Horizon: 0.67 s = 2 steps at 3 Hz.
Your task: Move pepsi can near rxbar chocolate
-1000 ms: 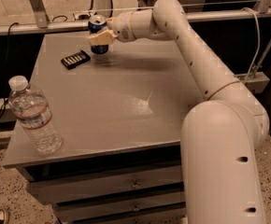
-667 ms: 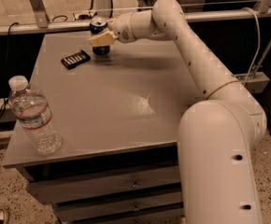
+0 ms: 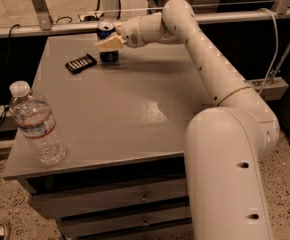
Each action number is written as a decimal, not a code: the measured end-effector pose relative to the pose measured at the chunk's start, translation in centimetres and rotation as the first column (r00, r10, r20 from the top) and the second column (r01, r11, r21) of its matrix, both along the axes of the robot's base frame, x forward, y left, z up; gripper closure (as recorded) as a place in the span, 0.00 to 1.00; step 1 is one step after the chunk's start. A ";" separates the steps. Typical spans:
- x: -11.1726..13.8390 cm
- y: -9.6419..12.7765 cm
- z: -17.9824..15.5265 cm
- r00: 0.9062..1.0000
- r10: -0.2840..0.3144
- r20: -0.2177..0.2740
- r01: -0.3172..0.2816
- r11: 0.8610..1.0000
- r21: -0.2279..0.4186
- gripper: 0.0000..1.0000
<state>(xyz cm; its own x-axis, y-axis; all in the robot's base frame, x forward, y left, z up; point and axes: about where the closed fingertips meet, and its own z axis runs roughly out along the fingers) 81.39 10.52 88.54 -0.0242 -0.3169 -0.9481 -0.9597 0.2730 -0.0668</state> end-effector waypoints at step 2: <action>-0.1 0.0 -0.2 1.000 0.006 -0.021 -0.006 1.000 0.000 0.12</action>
Offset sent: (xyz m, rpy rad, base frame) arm -0.0093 -0.0112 -0.0043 0.0020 0.0826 0.0179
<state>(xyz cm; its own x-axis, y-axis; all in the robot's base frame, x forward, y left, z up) 81.29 10.53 88.37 -0.0423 -0.3175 -0.9473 -0.9625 0.2672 -0.0466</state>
